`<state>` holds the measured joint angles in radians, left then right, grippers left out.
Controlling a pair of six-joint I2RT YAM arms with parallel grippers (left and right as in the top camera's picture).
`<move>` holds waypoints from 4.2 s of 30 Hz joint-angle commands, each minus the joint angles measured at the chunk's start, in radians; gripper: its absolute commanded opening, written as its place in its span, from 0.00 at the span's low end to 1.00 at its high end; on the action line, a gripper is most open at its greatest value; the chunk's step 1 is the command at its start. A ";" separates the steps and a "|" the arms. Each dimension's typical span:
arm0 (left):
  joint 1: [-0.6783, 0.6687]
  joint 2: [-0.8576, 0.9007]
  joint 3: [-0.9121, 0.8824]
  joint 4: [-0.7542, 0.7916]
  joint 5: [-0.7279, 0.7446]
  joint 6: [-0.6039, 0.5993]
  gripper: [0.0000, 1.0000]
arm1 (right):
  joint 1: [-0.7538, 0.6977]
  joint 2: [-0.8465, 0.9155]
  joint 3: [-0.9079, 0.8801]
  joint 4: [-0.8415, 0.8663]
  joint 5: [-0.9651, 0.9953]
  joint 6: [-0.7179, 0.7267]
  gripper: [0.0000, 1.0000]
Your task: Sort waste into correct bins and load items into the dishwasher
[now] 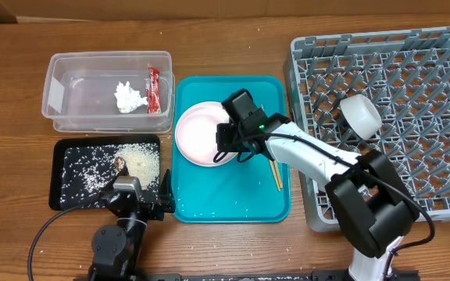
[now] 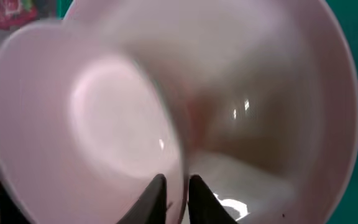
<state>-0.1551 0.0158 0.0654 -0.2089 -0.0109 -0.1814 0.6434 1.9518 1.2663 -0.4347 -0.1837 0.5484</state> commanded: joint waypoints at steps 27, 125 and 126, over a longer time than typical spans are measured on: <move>0.006 -0.011 -0.005 0.004 0.008 -0.010 1.00 | -0.576 -0.513 0.079 -0.367 1.311 -0.209 0.04; 0.006 -0.011 -0.005 0.004 0.008 -0.010 1.00 | -1.147 -0.502 0.076 -0.480 0.185 -0.130 0.53; 0.006 -0.011 -0.005 0.003 0.008 -0.010 1.00 | -1.191 -0.484 0.076 -0.489 0.131 -0.121 0.53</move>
<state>-0.1551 0.0158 0.0650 -0.2089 -0.0105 -0.1814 -0.4572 1.4269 1.3323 -0.9119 0.1726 0.3840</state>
